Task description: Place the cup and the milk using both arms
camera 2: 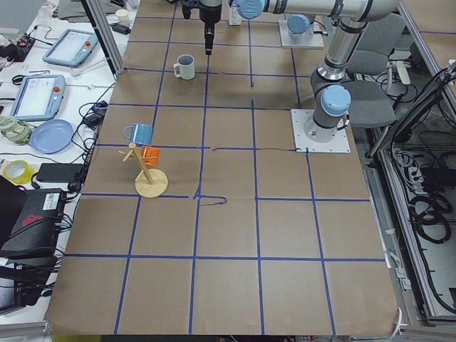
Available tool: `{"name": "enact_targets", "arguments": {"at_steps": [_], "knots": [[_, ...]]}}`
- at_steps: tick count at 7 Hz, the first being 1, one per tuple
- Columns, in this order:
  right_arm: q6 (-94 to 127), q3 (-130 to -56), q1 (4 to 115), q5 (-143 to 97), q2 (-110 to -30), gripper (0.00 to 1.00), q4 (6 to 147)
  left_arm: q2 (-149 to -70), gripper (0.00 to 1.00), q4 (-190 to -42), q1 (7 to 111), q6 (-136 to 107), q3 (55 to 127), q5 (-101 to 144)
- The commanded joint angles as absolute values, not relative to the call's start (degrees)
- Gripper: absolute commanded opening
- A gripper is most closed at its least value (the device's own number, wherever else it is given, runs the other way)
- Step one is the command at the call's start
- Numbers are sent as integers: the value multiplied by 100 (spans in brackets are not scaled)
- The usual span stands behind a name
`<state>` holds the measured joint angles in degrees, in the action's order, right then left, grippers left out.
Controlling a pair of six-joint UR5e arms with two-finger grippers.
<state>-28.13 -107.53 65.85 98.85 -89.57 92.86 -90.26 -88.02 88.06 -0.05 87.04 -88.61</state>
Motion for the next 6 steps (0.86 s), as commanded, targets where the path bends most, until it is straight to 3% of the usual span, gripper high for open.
{"name": "enact_targets", "arguments": {"at_steps": [1,6], "knots": [[-2455,-10189,6827,9478,-8764,22,9290,-9018,100,-8798,8815,-9,8727,-8859],[-523,-6974,8847,9414,-6376,21,8631,-9009,100,-8815,8807,-9,8684,-8894]]}}
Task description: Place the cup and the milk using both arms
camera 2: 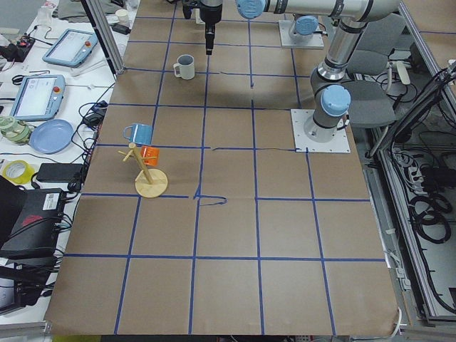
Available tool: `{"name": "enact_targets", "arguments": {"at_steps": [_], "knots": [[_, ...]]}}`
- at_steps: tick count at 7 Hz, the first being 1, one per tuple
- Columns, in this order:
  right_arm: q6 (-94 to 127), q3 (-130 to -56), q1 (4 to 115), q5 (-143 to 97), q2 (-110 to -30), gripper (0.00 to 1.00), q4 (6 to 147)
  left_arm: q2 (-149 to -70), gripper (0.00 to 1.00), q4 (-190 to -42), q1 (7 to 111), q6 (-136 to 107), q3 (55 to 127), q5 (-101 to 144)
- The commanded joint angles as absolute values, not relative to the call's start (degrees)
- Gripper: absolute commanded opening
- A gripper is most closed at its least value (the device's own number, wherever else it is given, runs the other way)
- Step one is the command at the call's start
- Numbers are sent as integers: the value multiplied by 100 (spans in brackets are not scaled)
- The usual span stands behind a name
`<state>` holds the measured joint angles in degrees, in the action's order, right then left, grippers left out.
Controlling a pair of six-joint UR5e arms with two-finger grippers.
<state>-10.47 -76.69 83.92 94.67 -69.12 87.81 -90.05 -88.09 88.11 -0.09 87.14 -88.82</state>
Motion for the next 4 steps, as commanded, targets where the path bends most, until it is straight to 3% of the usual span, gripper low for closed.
{"name": "enact_targets", "arguments": {"at_steps": [1,4], "knots": [[177,-6857,9207,9126,-6198,21,8648,-9017,100,-8815,8807,-9,8675,-8886],[1377,-6873,9772,8420,-6030,21,8789,-9018,100,-8815,8807,-9,8684,-8886]]}}
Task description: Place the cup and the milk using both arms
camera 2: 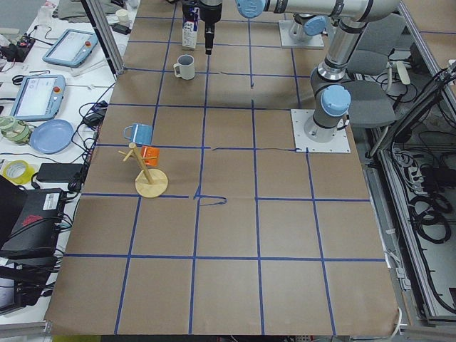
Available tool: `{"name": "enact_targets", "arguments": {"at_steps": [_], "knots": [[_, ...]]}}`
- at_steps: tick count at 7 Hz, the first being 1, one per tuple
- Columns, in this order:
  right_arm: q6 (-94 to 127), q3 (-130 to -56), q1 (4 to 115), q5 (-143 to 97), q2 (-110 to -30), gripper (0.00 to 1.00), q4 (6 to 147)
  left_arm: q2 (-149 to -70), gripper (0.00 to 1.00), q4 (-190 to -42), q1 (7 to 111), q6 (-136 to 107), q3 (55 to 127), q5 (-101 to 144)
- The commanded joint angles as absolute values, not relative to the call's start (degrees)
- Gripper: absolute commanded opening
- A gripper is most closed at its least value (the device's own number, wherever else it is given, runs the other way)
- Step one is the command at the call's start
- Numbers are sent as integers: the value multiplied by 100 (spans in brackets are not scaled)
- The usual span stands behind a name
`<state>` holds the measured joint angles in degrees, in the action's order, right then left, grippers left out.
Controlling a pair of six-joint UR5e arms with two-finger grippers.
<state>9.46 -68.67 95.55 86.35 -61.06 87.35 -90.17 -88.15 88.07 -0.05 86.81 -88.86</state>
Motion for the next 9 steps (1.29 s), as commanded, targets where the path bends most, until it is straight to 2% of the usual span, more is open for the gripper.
{"name": "enact_targets", "arguments": {"at_steps": [1,6,8,9], "knots": [[1580,-6882,9974,8420,-5994,21,8815,-9018,100,-8815,8807,-9,8684,-8877],[1697,-6882,10037,8077,-5774,22,9246,-9018,100,-8815,8815,-9,8727,-8895],[1696,-6969,10028,8147,-5783,79,9246,-9035,100,-8815,8815,-35,8701,-8886],[1688,-6952,10028,8165,-5809,88,9237,-9035,100,-8815,8815,-35,8692,-8886]]}}
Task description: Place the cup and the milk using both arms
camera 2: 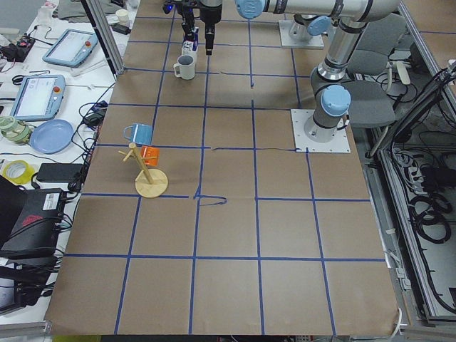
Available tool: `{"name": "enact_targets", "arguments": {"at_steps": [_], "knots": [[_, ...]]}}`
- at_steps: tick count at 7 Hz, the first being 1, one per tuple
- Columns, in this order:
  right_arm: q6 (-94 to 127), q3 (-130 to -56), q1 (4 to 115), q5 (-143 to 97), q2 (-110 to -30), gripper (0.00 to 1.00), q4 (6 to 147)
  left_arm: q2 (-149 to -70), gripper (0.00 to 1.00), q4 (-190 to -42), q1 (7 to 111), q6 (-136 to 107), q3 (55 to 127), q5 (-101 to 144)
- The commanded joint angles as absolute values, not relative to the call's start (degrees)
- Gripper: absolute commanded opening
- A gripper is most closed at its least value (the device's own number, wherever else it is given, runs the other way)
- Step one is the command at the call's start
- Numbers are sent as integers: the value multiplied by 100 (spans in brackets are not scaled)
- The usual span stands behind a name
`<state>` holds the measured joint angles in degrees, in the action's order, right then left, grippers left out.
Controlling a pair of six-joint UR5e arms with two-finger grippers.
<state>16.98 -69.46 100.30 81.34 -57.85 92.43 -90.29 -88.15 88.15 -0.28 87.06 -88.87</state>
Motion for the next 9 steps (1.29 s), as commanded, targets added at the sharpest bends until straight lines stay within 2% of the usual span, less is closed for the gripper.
{"name": "enact_targets", "arguments": {"at_steps": [1,2,4,6,7,9], "knots": [[1679,-6926,10020,8252,-6010,97,9194,-9035,100,-8815,8815,-35,8710,-8886],[1661,-6978,10020,8340,-6438,100,9124,-9035,100,-8815,8815,-53,8736,-8886],[1470,-7188,9941,8569,-7404,100,8921,-9044,100,-8815,8815,-61,8728,-8886],[1354,-8063,9914,8822,-8476,100,8999,-9035,100,-8824,8815,-62,8736,-8886],[1240,-8425,9914,8955,-8769,100,9009,-9035,100,-8816,8815,-62,8745,-8886],[1213,-8534,9905,8956,-8903,100,9044,-9035,100,-8824,8815,-62,8728,-8886]]}}
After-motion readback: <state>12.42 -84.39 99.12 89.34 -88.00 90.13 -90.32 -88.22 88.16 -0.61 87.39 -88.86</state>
